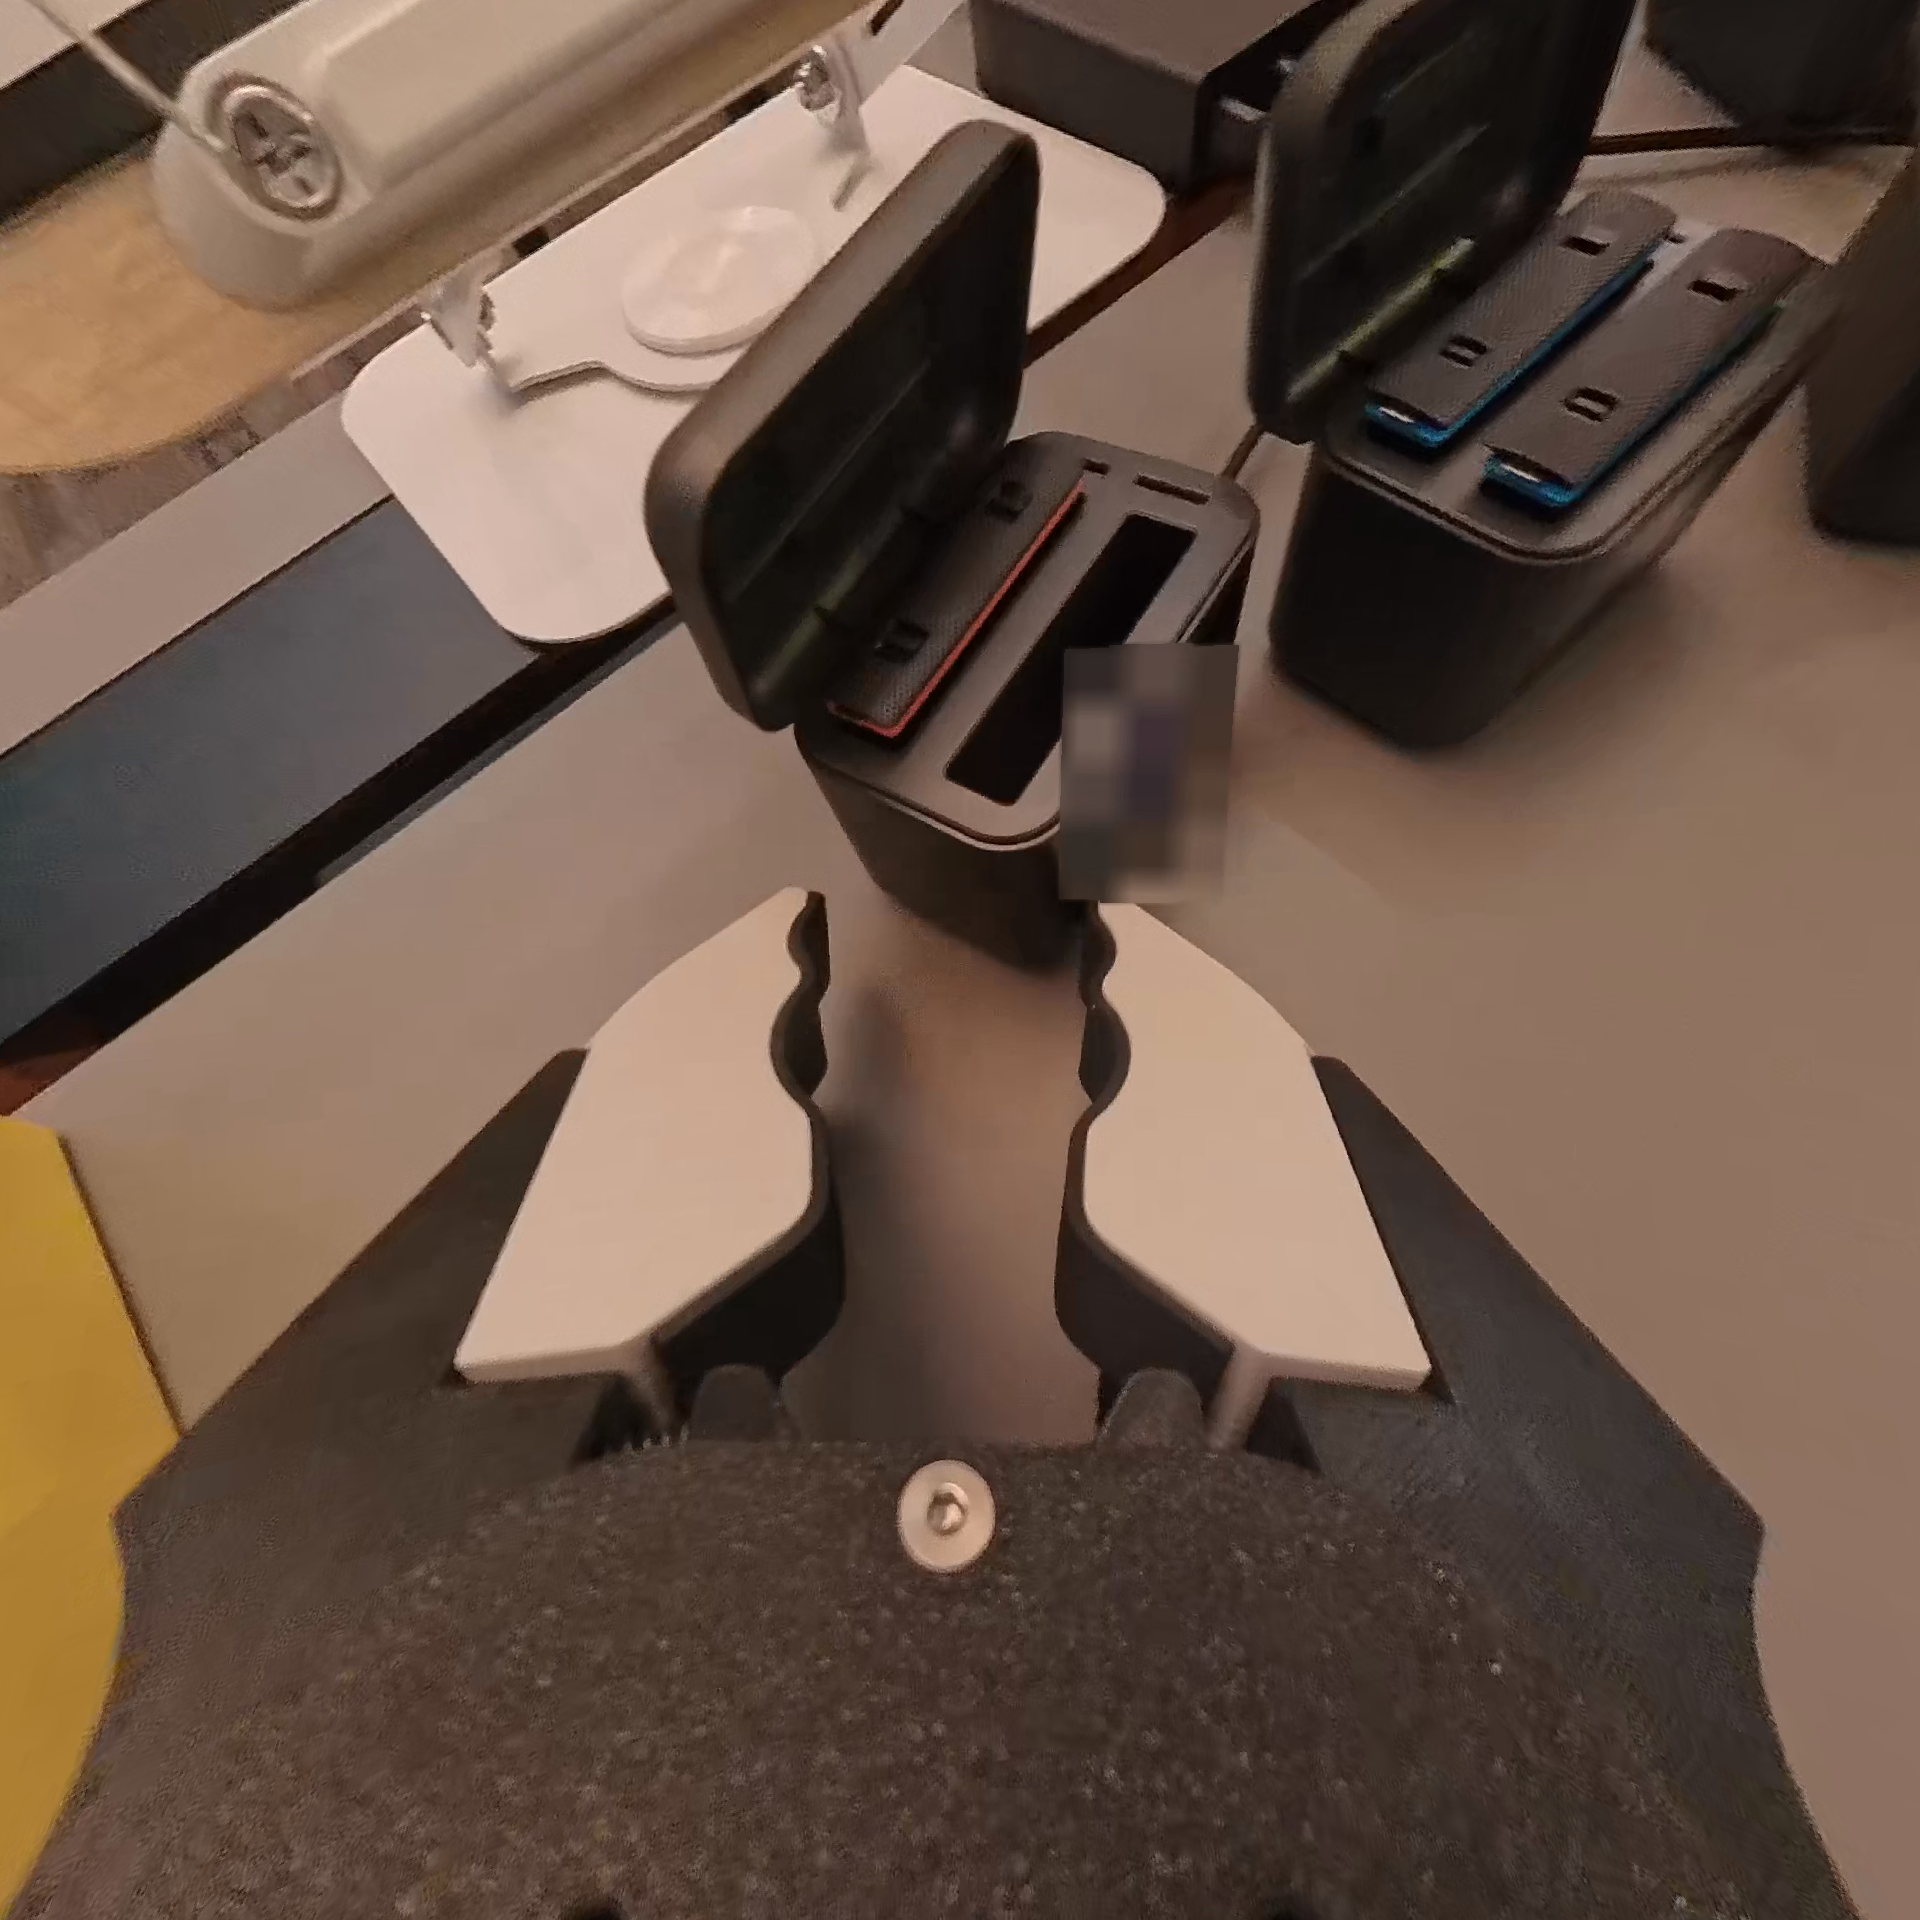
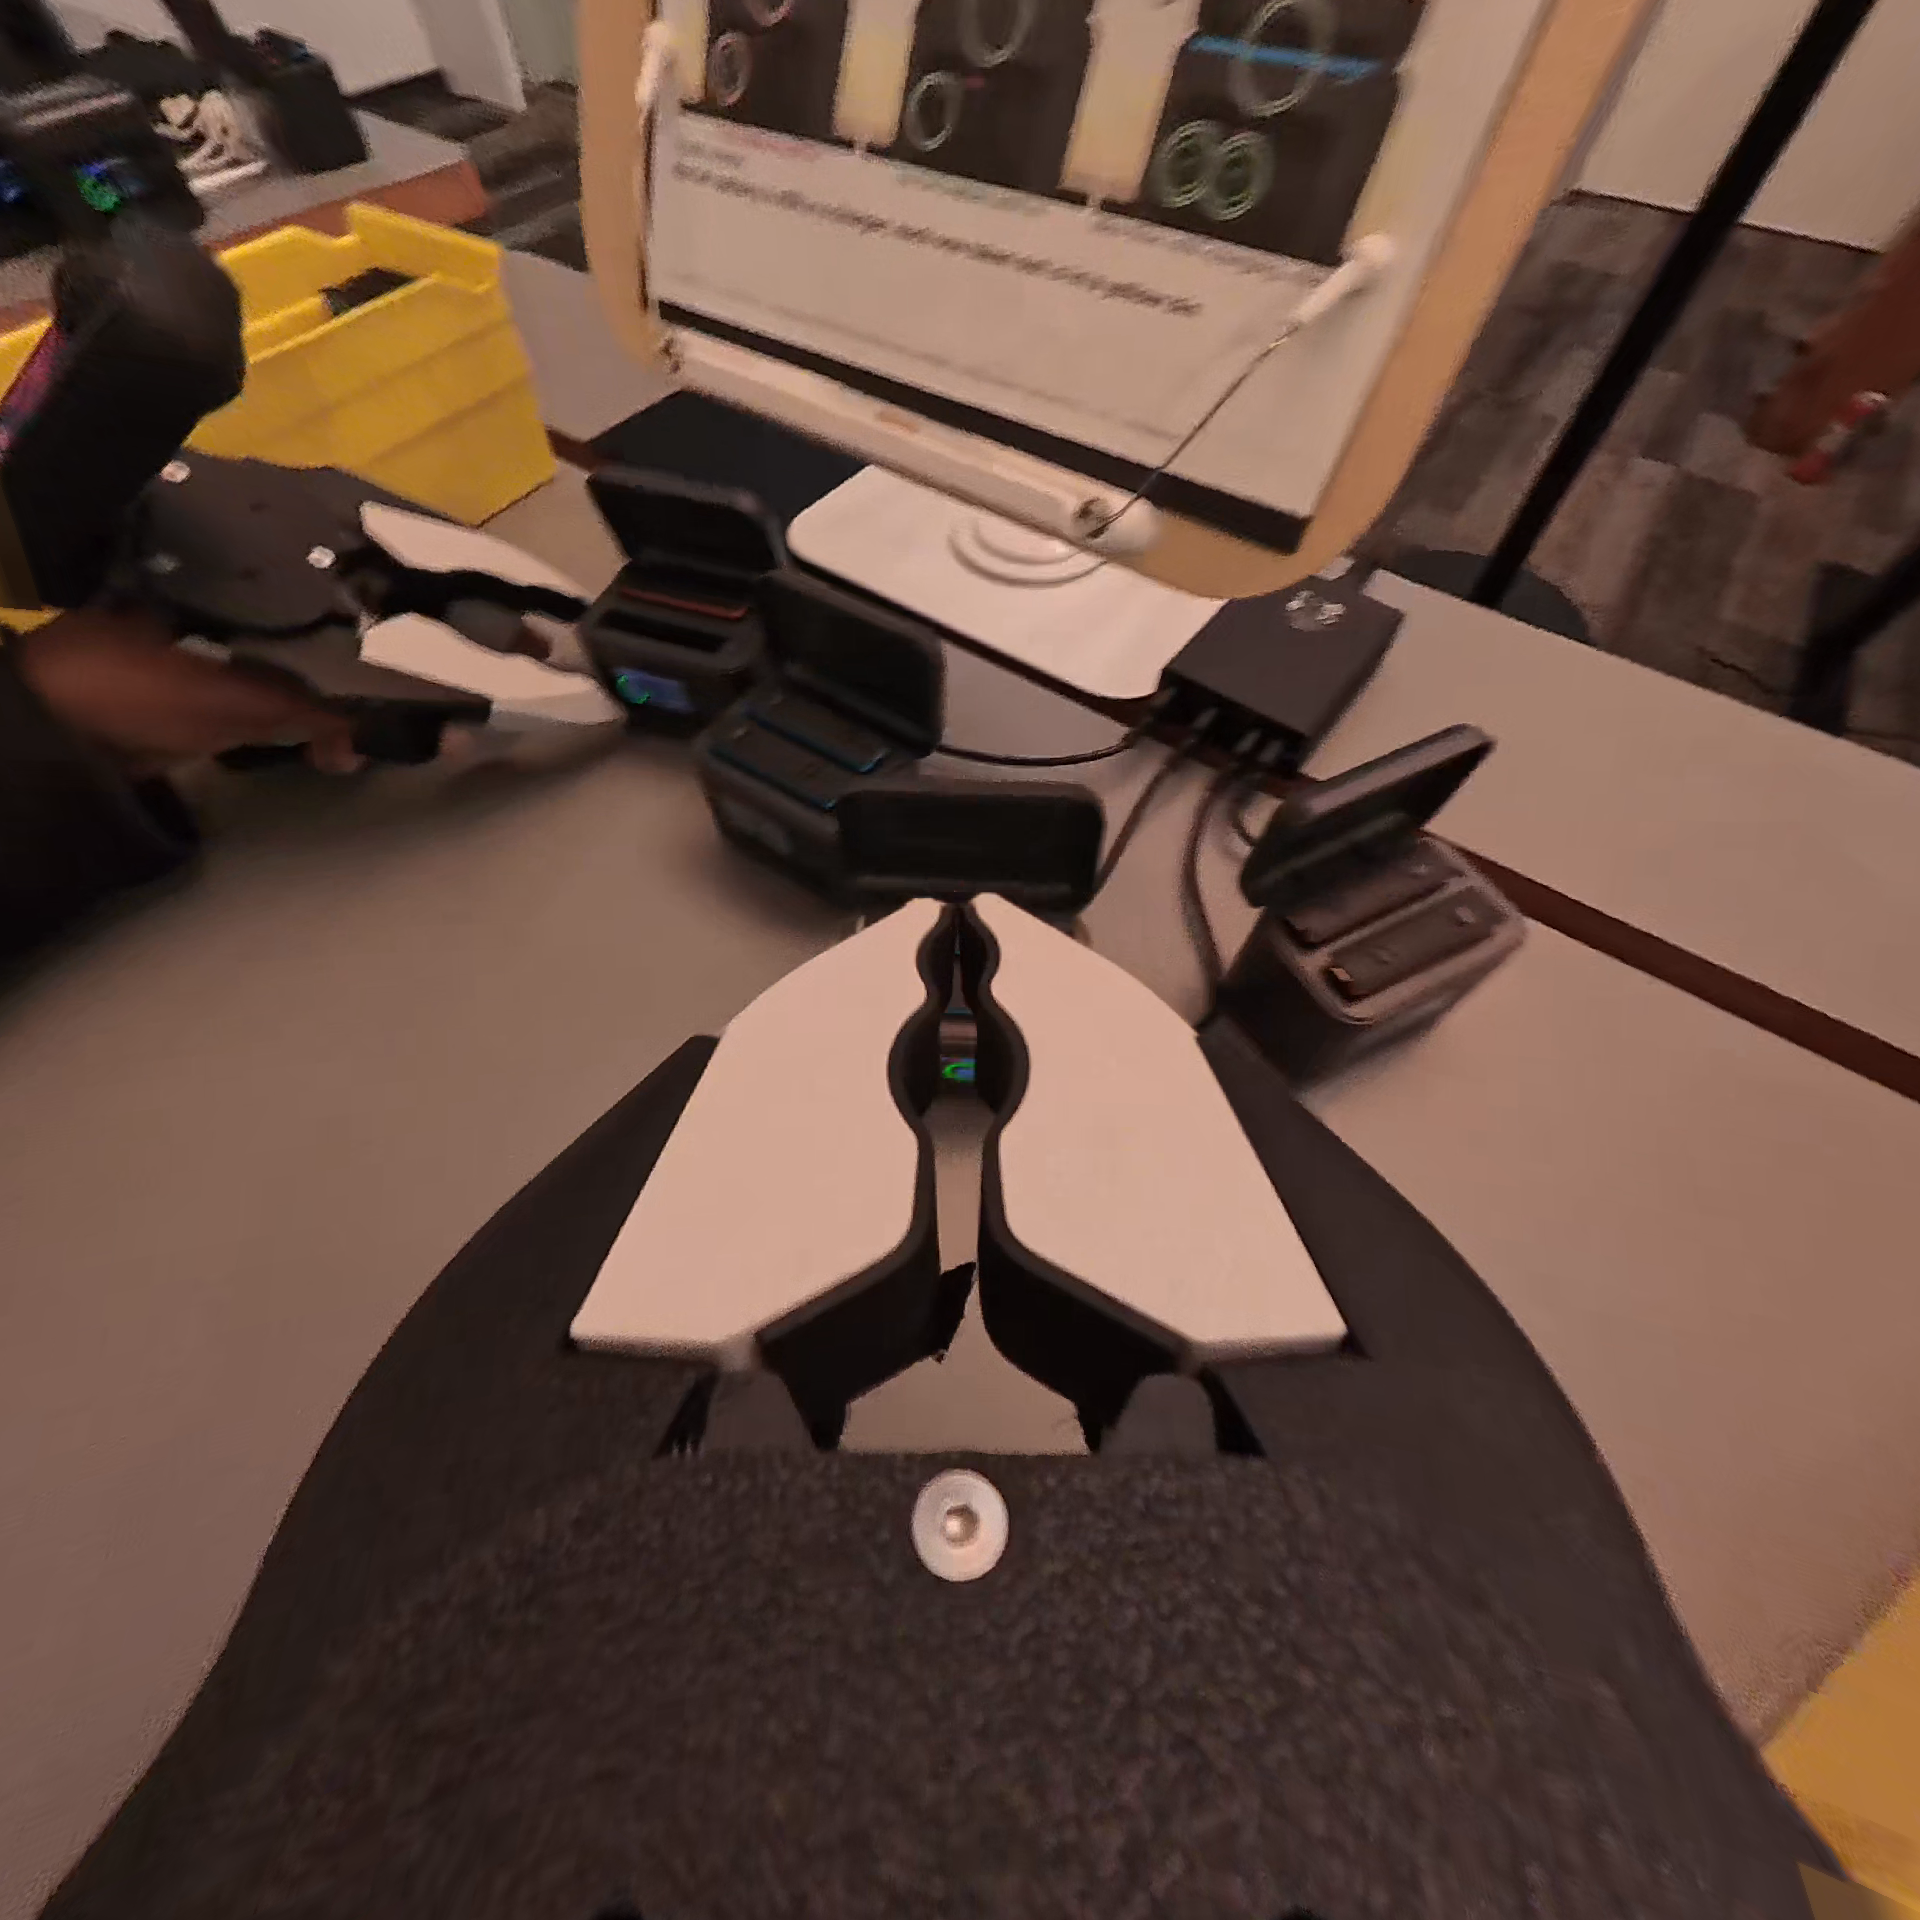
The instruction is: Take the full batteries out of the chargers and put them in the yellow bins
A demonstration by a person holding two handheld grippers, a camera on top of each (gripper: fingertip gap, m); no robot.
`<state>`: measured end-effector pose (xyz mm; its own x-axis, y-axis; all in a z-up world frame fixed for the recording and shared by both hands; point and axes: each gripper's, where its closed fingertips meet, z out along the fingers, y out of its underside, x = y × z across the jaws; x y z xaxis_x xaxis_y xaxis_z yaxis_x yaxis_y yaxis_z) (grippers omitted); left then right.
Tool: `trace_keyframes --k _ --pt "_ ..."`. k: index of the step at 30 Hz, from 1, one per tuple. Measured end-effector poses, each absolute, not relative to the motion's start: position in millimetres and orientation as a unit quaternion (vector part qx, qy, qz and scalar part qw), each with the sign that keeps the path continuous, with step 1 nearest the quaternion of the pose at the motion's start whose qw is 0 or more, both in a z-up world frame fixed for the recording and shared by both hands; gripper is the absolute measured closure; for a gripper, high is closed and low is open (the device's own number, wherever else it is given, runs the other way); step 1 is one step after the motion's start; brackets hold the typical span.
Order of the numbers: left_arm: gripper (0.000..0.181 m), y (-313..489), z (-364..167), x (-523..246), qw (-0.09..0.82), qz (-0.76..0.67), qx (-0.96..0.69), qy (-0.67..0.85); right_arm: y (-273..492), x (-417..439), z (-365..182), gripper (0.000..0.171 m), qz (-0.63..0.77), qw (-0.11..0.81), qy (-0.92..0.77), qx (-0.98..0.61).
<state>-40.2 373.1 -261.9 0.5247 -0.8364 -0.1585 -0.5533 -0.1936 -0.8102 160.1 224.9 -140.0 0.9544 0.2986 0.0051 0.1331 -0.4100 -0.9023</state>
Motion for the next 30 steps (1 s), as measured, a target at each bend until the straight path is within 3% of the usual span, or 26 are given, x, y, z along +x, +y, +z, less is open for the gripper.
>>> trace_keyframes --k 4,6,12,17,18,21,23,30 --pt "0.137 393.2 -260.2 -50.2 0.457 -0.125 -0.775 0.418 219.3 146.1 -165.6 0.171 0.097 0.521 -0.152 -0.834" --pt "0.146 407.4 -259.6 -61.5 0.467 -0.098 -0.795 0.376 217.4 147.1 -176.2 0.171 0.108 0.520 -0.147 -0.834" --pt "0.146 417.2 -251.7 -75.0 0.499 -0.055 -0.793 0.346 215.2 157.0 -183.9 0.171 0.145 0.520 -0.120 -0.833" --pt "0.155 379.9 -220.1 -39.3 0.545 -0.163 -0.719 0.400 211.2 161.2 -170.0 0.171 0.141 0.545 -0.122 -0.817" --pt "0.152 367.3 -217.1 -27.0 0.538 -0.197 -0.704 0.419 210.2 160.5 -166.6 0.170 0.144 0.550 -0.124 -0.813" --pt "0.109 330.8 -224.6 9.1 0.471 -0.288 -0.681 0.481 207.7 158.3 -159.1 0.170 0.155 0.561 -0.127 -0.803" --pt "0.095 319.3 -236.8 20.7 0.437 -0.289 -0.677 0.516 207.0 156.8 -157.1 0.170 0.161 0.563 -0.128 -0.800" --pt "0.084 317.0 -258.4 46.3 0.376 -0.288 -0.689 0.548 206.8 147.8 -157.6 0.169 0.181 0.560 -0.138 -0.796"
